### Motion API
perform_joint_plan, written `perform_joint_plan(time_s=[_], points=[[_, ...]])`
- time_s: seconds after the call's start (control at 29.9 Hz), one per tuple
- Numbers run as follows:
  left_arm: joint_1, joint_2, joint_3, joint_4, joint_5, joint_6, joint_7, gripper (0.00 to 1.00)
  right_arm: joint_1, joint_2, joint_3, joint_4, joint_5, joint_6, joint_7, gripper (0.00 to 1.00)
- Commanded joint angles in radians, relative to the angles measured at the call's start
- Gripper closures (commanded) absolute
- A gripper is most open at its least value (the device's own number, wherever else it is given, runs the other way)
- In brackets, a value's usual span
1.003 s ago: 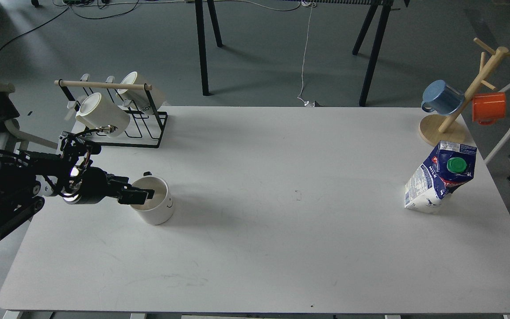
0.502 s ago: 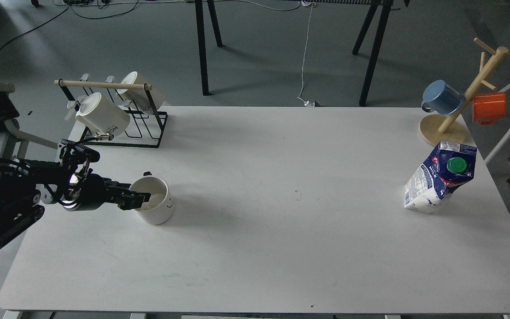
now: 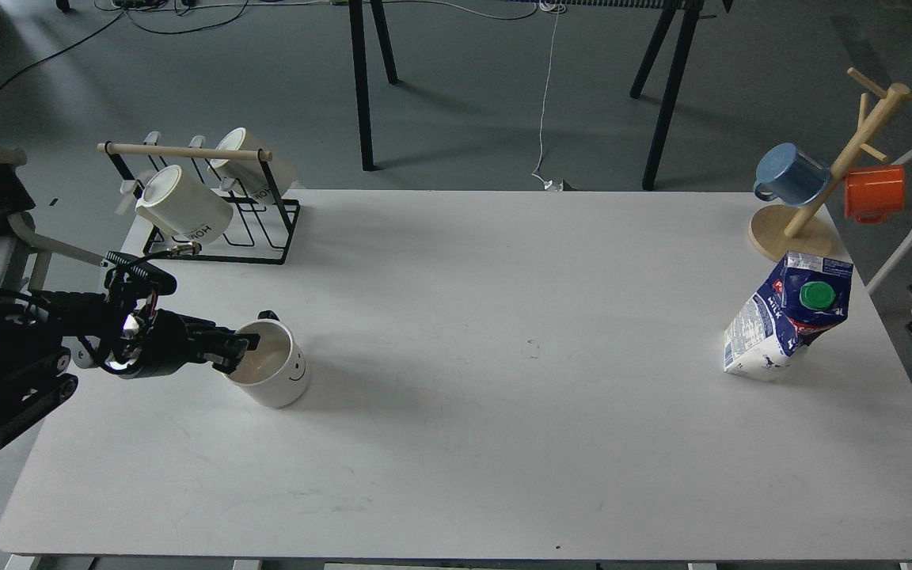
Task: Place cup and milk with both arms
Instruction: 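Grasp the white mug rim with the left gripper, then slide the white mug with the left gripper toward the table center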
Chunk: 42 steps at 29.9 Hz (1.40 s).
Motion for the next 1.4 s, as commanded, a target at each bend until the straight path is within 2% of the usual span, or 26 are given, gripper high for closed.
perform_joint_plan(time_s=[0.0,0.1,0.17,0.3,0.47,0.57,0.74,0.87,1.04,1.27,1.37], points=[[-0.005,0.003,-0.001,-0.002,-0.001,-0.005,0.0,0.95,-0.005,-0.001,0.001,-0.001,0.0,0.0,0.0,0.05],[-0.016,0.005,-0.014,-0.026,-0.006,-0.026,0.0,0.96,-0.006,-0.001,0.001,-0.001,0.0,0.0,0.0,0.05],[-0.036,0.009,-0.03,-0.087,-0.012,-0.054,0.0,0.96,-0.006,-0.001,0.001,-0.001,0.0,0.0,0.0,0.05],[-0.146,-0.007,-0.054,-0.135,-0.005,-0.114,0.0,0.96,-0.006,-0.001,0.001,-0.002,0.0,0.0,0.0,0.05],[-0.258,-0.099,-0.047,-0.127,0.005,-0.163,0.0,0.95,-0.014,0.007,0.0,-0.033,0.003,0.0,0.005,0.05],[-0.286,-0.211,-0.047,-0.106,0.087,-0.173,0.0,0.95,-0.037,0.013,0.0,-0.041,0.003,0.0,0.015,0.05],[-0.277,-0.412,-0.043,-0.019,0.192,-0.175,0.0,0.95,-0.062,0.013,0.001,-0.05,0.003,0.0,0.032,0.05],[-0.271,-0.497,-0.041,0.043,0.192,-0.17,0.0,0.95,-0.063,0.012,0.001,-0.065,0.005,0.0,0.032,0.05],[-0.272,-0.532,-0.008,0.104,0.192,-0.154,0.0,0.94,-0.062,0.012,0.003,-0.065,0.005,0.0,0.032,0.05],[-0.226,-0.552,0.0,0.118,0.192,-0.144,0.0,0.92,-0.062,0.013,0.003,-0.067,0.003,0.0,0.032,0.05],[-0.214,-0.554,0.0,0.118,0.192,-0.143,0.0,0.88,-0.063,0.013,0.003,-0.067,0.005,0.0,0.032,0.05]])
